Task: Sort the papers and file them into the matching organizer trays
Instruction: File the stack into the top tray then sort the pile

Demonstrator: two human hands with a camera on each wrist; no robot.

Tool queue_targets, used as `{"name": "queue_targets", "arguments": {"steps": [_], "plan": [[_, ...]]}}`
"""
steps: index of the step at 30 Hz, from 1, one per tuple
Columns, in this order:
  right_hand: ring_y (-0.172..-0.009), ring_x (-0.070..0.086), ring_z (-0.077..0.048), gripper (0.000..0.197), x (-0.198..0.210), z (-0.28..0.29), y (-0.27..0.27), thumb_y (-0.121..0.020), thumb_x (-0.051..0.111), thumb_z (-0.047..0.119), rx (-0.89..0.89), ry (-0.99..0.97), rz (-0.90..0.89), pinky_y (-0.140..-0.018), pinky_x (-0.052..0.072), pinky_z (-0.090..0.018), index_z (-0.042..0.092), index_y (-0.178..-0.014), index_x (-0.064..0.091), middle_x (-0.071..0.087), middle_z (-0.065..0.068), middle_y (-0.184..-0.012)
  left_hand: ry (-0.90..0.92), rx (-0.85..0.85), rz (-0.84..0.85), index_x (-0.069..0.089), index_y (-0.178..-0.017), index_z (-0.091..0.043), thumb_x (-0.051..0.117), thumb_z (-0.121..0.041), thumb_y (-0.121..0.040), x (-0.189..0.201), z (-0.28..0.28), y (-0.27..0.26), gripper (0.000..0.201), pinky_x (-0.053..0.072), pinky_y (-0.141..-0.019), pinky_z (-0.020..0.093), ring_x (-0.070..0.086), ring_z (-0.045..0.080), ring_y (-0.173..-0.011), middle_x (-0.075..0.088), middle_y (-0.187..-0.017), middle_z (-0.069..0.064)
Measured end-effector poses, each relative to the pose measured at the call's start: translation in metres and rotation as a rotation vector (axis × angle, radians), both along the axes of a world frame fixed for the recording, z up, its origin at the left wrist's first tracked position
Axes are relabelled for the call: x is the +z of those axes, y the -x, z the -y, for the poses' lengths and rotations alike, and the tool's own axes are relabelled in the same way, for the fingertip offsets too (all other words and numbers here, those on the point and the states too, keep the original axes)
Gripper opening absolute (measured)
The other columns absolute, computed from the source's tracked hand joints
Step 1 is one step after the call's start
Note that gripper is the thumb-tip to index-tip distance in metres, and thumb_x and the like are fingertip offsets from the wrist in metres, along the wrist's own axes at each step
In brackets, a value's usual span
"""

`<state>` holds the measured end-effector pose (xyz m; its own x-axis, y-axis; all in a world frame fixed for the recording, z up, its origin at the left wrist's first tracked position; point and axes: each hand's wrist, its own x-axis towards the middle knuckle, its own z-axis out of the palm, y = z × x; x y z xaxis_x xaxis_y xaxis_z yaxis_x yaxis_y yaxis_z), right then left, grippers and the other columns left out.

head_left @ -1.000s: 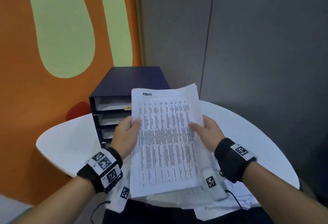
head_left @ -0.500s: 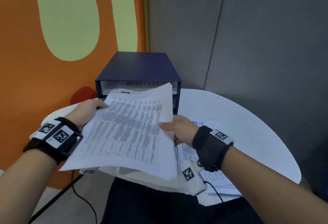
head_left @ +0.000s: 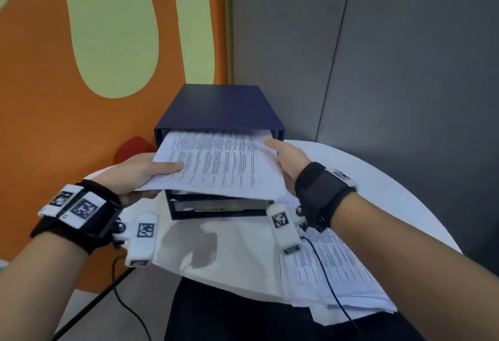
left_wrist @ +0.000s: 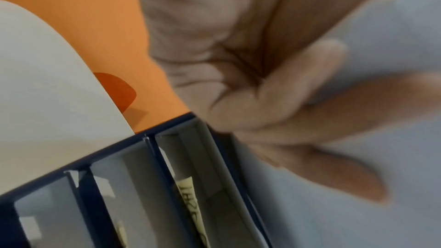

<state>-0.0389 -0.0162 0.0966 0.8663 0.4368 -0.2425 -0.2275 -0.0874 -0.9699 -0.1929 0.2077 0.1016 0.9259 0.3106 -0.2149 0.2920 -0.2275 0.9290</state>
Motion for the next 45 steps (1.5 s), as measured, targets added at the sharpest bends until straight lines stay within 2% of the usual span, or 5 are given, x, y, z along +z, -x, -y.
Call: {"name": "queue_targets", "arguments": {"steps": [12,19,30,39,45], "plan": [[-0.033,0.035,-0.004,0.014,-0.014,-0.013,-0.011,-0.095,0.054,0.011,-0.114,-0.169,-0.093,-0.033,0.029,-0.014,0.003,-0.107,0.051,0.068,-0.005,-0.068,0.499,0.309,0.204,0.058,-0.102,-0.015,0.065,-0.029,-0.090,0.000,0.010,-0.040,0.020,0.054,-0.047,0.015,0.063,0.008,-0.050,0.075,-0.089,0.012],[-0.098,0.070,-0.019,0.077,-0.004,-0.047,-0.008,-0.087,0.065,-0.002,-0.144,-0.643,-0.110,-0.086,0.057,-0.031,-0.007,-0.146,0.015,0.067,-0.017,-0.107,0.571,0.274,0.368,0.051,-0.130,0.002,0.057,-0.001,-0.093,-0.007,-0.005,-0.038,0.037,0.058,-0.065,0.017,0.073,0.013,-0.091,0.072,-0.114,0.015],[-0.098,0.070,-0.021,0.024,-0.018,-0.005,-0.011,-0.092,0.059,0.001,-0.095,-0.455,0.006,-0.078,0.058,-0.028,0.004,-0.115,0.055,0.070,-0.013,-0.109,0.446,0.125,0.276,0.060,-0.123,-0.008,0.069,-0.010,-0.088,-0.020,0.045,-0.056,0.036,0.060,-0.071,0.022,0.074,0.015,-0.087,0.074,-0.109,0.009],[-0.073,0.069,-0.019,0.007,-0.027,0.063,-0.037,-0.090,0.057,0.005,-0.160,-0.026,0.161,-0.065,0.053,-0.029,0.009,-0.093,0.062,0.072,-0.009,-0.088,0.246,-0.089,0.125,0.065,-0.110,-0.005,0.064,-0.007,-0.091,-0.042,0.143,-0.105,0.019,0.054,-0.061,0.023,0.067,0.014,-0.066,0.075,-0.102,0.011],[-0.092,0.065,-0.018,0.043,-0.084,0.103,-0.058,-0.075,0.078,0.026,0.243,1.121,0.415,-0.080,0.054,-0.029,0.024,-0.115,0.062,0.066,-0.001,-0.112,-0.133,-0.198,0.047,0.067,-0.108,-0.007,0.060,-0.005,-0.091,-0.079,0.186,-0.151,0.018,0.053,-0.064,0.027,0.063,0.019,-0.079,0.070,-0.101,0.012]]}}
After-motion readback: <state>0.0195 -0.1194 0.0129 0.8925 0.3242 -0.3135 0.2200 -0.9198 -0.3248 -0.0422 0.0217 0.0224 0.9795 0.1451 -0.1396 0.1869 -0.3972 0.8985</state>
